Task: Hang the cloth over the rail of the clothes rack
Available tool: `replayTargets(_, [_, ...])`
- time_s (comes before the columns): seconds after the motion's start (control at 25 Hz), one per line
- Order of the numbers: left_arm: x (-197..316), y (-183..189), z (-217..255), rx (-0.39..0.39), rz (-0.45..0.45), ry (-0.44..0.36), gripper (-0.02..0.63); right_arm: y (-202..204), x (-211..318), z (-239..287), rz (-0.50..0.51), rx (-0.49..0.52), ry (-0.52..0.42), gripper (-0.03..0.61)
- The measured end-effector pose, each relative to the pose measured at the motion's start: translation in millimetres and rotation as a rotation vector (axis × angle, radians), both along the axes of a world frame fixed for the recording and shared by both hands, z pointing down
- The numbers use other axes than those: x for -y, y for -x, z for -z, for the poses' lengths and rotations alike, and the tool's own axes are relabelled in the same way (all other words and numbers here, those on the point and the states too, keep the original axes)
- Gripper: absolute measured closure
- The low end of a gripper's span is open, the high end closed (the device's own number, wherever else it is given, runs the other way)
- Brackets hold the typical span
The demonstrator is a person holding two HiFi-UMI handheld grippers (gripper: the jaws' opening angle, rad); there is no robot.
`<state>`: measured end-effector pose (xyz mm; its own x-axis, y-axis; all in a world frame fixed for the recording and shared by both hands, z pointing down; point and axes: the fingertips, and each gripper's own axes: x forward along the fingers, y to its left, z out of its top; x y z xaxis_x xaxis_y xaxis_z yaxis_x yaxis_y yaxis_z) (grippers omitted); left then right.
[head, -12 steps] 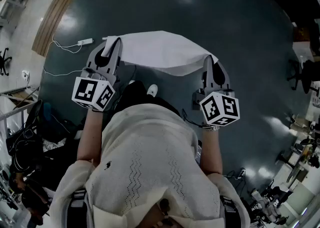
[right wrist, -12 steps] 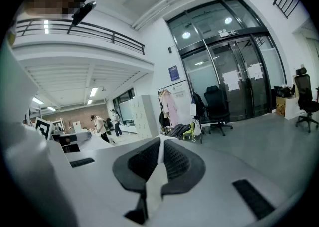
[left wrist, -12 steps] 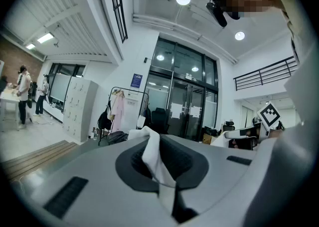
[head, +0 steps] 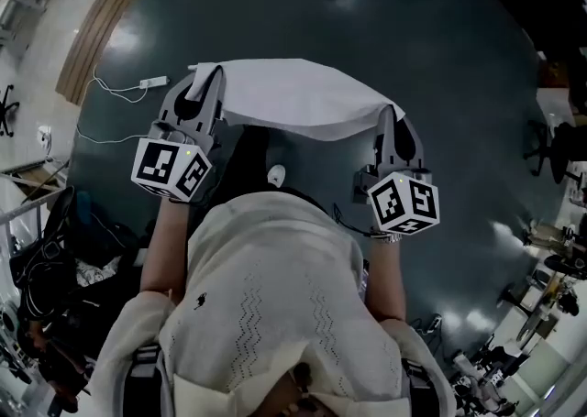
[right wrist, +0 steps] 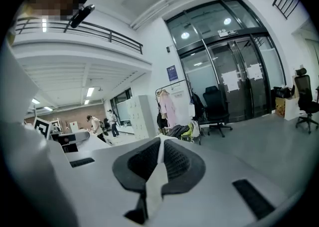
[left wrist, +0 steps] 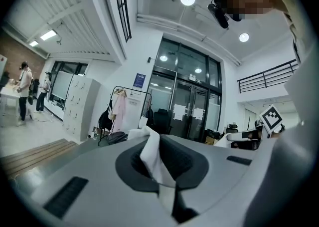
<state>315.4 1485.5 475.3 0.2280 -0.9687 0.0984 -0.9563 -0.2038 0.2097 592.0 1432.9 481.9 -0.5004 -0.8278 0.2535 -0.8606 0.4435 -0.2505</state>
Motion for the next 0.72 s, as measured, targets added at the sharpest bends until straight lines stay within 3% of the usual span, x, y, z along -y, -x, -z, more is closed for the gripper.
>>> replayTargets(0.2, [79.7,23.4,-8.2,-0.010,-0.026,0.023,0.597,22.2,74.8,-7.2,-0.031,-0.007,0.043,0.554])
replayTargets(0.72, [285.9,135.9,14.5,-0.006,-0.099,-0.013,0.597,150.1,269.2,10.6,-0.049,-0.004,0.027,0.554])
